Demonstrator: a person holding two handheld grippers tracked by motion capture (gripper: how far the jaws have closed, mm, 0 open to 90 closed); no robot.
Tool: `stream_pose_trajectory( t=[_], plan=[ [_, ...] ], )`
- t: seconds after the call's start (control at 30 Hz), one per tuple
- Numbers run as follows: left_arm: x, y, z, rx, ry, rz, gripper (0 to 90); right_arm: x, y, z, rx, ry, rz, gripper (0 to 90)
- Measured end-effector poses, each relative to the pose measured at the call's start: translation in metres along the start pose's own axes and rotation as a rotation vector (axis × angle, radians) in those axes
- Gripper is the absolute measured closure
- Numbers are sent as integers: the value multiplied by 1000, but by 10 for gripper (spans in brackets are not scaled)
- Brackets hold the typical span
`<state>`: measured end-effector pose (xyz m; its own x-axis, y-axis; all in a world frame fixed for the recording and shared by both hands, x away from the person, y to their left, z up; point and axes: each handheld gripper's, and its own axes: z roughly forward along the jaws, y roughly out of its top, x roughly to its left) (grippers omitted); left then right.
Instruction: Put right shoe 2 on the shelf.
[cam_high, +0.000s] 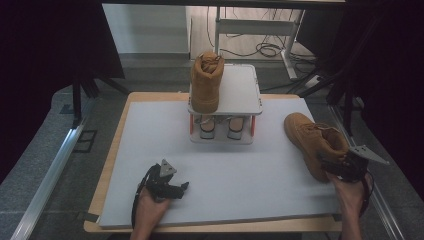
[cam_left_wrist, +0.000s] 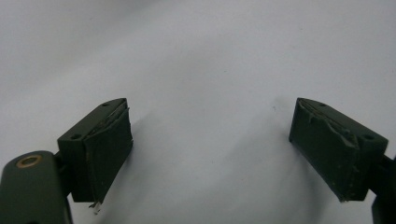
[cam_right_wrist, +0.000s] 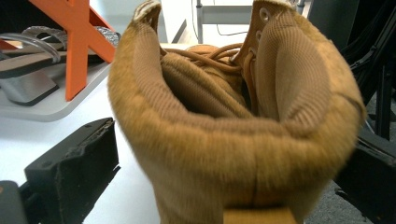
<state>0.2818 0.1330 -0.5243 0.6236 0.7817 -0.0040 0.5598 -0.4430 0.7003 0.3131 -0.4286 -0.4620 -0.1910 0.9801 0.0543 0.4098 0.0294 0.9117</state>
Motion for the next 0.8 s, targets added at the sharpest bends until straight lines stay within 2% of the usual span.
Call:
stream_pose_trajectory(
  t=[0.2, 0.47, 0.63, 0.8],
  plan=[
    [0, 0, 0, 0, 0, 0, 131, -1, 6, 11, 1, 4, 6, 0],
    [0, 0, 0, 0, 0, 0, 131, 0, 12, 18, -3, 5, -22, 8],
    [0, 0, 0, 0, 0, 0, 131, 2, 10, 15, -22, -17, -36, 104],
    [0, 0, 0, 0, 1, 1, 131, 1, 8, 13, -46, -9, -44, 221]
  ],
)
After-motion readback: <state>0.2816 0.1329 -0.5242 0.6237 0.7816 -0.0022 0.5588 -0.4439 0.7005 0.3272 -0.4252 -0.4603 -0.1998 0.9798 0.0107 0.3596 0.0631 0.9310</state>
